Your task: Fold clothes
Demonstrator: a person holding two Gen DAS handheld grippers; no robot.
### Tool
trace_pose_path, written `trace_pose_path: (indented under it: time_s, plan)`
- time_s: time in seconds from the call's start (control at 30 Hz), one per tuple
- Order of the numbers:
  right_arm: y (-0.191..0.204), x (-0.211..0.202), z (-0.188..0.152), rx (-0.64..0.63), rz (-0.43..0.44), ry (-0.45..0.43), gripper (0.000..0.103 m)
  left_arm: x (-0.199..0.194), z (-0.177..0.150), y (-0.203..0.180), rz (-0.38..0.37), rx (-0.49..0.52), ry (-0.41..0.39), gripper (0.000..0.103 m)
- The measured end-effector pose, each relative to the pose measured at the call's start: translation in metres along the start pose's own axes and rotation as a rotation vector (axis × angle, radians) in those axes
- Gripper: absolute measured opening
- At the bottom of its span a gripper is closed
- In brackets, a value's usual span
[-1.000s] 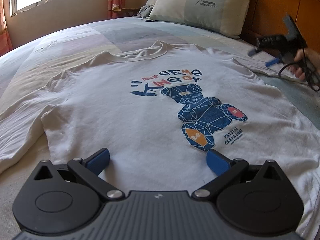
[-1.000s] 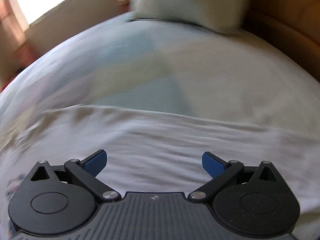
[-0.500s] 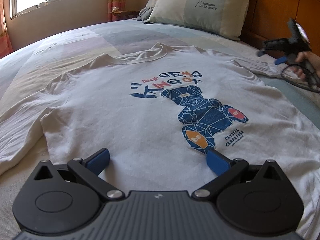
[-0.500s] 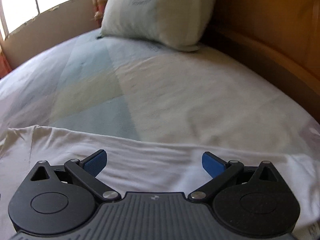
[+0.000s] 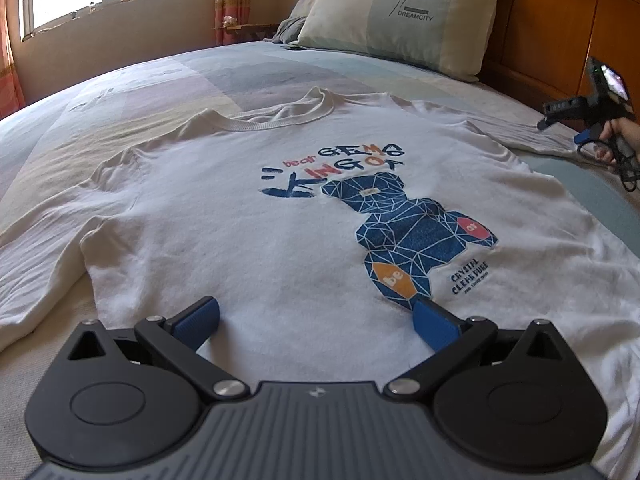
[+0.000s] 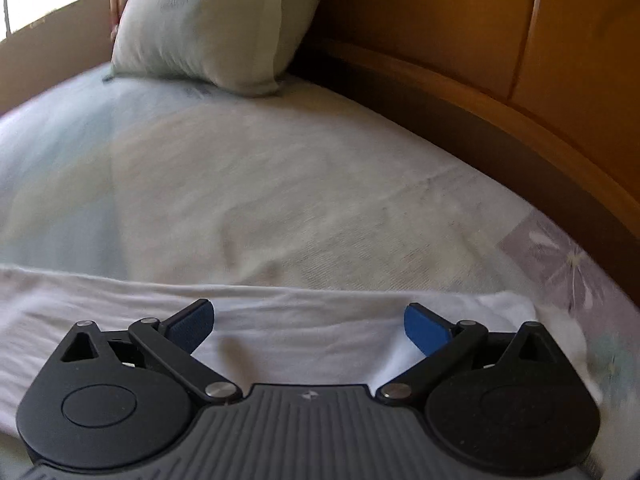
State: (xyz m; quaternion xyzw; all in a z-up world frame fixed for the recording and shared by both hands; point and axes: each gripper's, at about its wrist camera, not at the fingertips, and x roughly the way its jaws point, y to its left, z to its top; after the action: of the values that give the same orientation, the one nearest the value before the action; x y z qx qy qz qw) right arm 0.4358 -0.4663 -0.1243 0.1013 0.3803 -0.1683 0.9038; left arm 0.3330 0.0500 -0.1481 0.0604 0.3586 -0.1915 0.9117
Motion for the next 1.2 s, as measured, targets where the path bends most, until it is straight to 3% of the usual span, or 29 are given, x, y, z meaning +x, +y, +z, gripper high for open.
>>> trace_pose_path:
  time_s: [0.2, 0.27, 0.4, 0.53, 0.7, 0.8, 0.97, 1.03, 1.2]
  plan:
    - [0.030, -0.048, -0.018, -0.011, 0.140, 0.004, 0.103, -0.001, 0.000, 0.000, 0.004, 0.000, 0.003, 0.102]
    - [0.035, -0.062, -0.018, -0.060, 0.150, -0.024, 0.103, -0.001, 0.000, 0.000, 0.005, -0.002, 0.003, 0.102]
    - [0.011, -0.074, -0.001, 0.019, 0.110, -0.071, 0.103, -0.002, -0.001, 0.000, 0.002, -0.005, 0.002, 0.102]
    - [-0.025, -0.058, 0.005, 0.177, 0.101, -0.076, 0.103, -0.002, -0.001, 0.000, 0.003, -0.003, 0.002, 0.102]
    - [-0.050, -0.018, -0.015, 0.273, 0.095, -0.022, 0.103, 0.000, -0.001, 0.000, 0.003, -0.003, -0.001, 0.102]
    - [-0.056, -0.014, -0.028, 0.218, 0.067, -0.036, 0.103, 0.000, -0.001, 0.001, 0.002, -0.004, -0.001, 0.102]
    - [-0.071, -0.027, -0.030, 0.193, -0.067, 0.032, 0.103, -0.001, -0.001, 0.000, 0.006, -0.003, -0.001, 0.102]
    - [-0.067, -0.042, -0.027, 0.213, -0.040, 0.042, 0.103, -0.001, -0.001, 0.000, 0.008, -0.003, 0.000, 0.102]
    - [-0.004, -0.093, -0.047, 0.143, 0.262, 0.098, 0.103, -0.001, 0.000, -0.001, 0.013, -0.005, 0.005, 0.102]
